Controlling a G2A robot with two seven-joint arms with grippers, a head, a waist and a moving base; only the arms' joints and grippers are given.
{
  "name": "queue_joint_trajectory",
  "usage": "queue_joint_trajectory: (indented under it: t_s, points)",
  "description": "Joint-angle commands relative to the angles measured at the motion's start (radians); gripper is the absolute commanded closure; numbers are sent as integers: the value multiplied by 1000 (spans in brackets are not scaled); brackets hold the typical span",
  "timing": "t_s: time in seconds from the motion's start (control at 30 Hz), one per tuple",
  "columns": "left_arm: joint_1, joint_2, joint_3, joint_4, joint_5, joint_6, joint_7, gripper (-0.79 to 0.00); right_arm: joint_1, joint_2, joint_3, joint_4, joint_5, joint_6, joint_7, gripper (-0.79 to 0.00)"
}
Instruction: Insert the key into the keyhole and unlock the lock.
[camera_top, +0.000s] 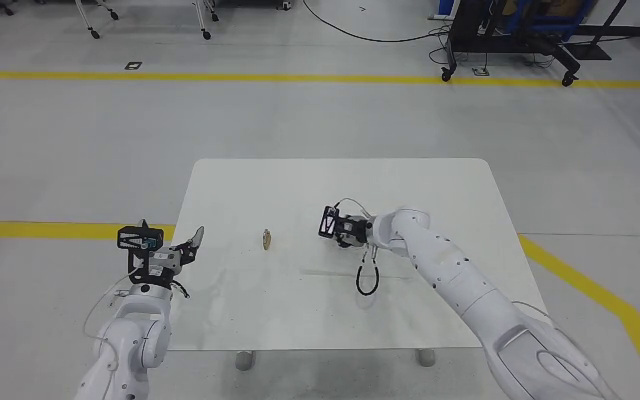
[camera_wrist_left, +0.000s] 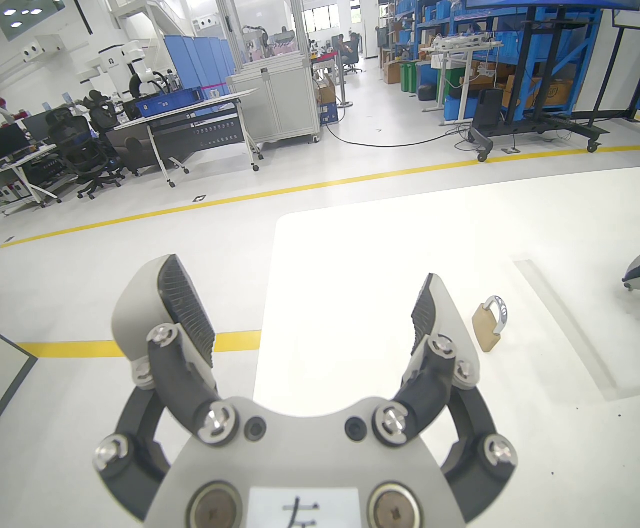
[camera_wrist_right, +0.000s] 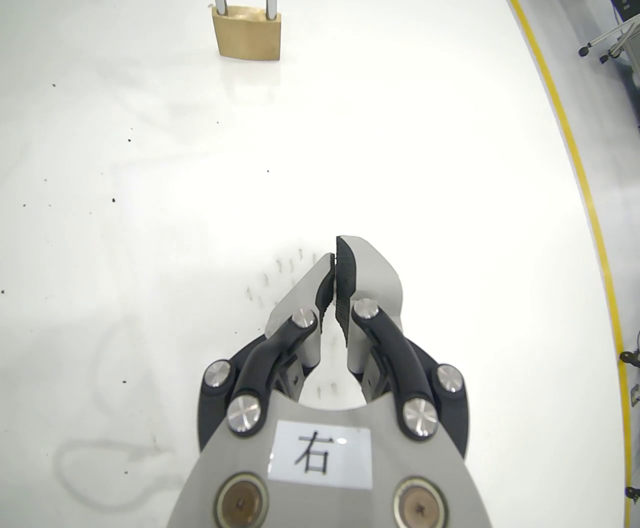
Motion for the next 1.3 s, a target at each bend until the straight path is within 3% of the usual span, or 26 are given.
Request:
queue_joint_trajectory:
  t_s: [0.0, 0.17, 0.53, 0.63, 0.73, 0.87, 0.97, 1.27]
  points:
    - [0, 0, 0, 0, 0, 0, 0, -785, -11, 6, 11, -3, -4, 0, -30, 0]
    - [0, 0, 0, 0, 0, 0, 0, -785, -53, 19, 36, 11, 6, -17, -153, 0]
    - [-3, 0, 0, -6, 1, -3, 3, -785, -53, 19, 36, 11, 6, -17, -153, 0]
    - [-56, 0, 27, -55, -21, -92, -10, -785, -66, 21, 50, 14, 28, 0, -177, 0]
    - [-120, 0, 77, -54, -53, -186, -93, -785, -91, 32, 82, 13, 59, -17, -272, 0]
    - [-229, 0, 191, -30, 38, -320, -247, -785, -121, 57, 138, 53, 46, -30, -401, 0]
    - [-292, -11, 277, 14, 16, -347, -275, -785, -144, 73, 171, 76, 51, -73, -501, 0]
    - [-463, -45, 486, 174, 65, -362, -334, -785, -141, 82, 181, 131, 27, -80, -614, 0]
